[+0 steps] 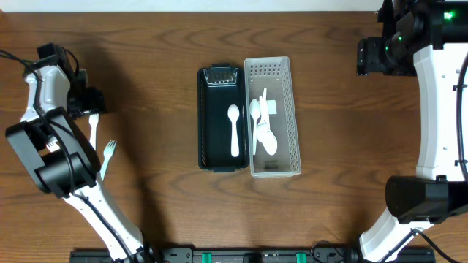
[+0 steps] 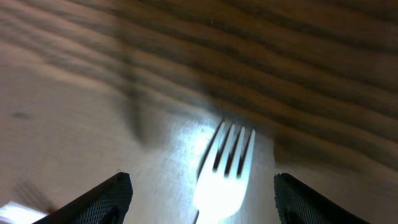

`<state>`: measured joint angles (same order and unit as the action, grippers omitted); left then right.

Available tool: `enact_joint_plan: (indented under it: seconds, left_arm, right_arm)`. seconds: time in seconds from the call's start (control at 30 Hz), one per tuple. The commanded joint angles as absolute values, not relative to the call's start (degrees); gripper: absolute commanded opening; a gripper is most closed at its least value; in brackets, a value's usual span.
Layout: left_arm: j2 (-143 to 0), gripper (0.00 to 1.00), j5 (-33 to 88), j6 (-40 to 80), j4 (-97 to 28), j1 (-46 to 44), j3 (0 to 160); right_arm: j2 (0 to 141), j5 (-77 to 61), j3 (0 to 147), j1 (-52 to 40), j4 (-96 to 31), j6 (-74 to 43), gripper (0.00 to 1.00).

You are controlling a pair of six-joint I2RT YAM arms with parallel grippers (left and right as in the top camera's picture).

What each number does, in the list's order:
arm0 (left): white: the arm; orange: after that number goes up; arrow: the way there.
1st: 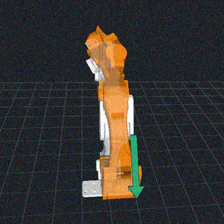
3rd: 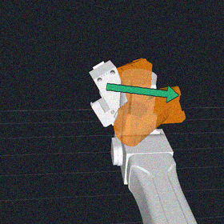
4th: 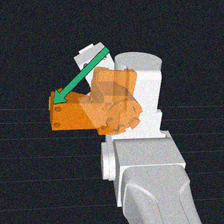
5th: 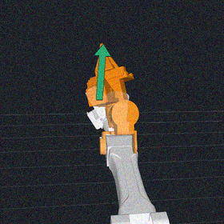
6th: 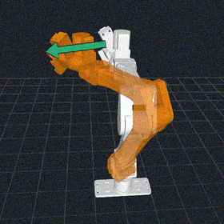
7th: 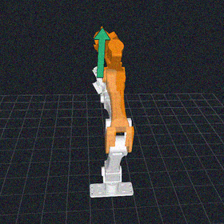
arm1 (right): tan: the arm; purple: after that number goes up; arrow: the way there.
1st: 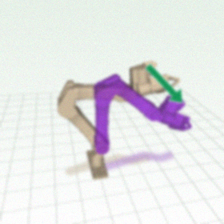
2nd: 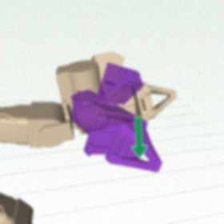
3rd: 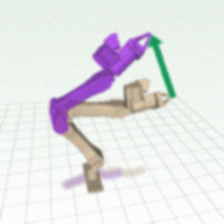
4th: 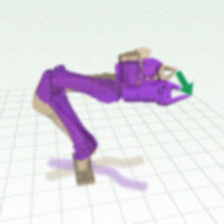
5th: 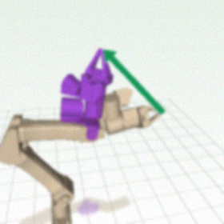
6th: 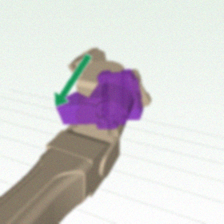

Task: Pack container
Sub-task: 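Return the left gripper left and grasp a white fork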

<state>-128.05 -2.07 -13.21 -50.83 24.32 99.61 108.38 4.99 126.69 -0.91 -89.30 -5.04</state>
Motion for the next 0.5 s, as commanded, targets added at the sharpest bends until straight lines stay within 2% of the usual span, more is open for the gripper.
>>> enact_joint_plan:
  seconds: [0.0, 0.47]
  left_arm:
    - [-130.37, 0.76, -2.13, -14.44, -50.17, 24.47, 99.11]
    - [-132.99, 0.75, 5.45, -16.03, -49.19, 24.58, 98.48]
  right_arm:
    - [108.66, 5.78, 126.69, -0.40, -89.14, -5.54, 0.77]
    - [108.66, 5.80, 126.69, -0.40, -89.12, -7.73, 0.78]
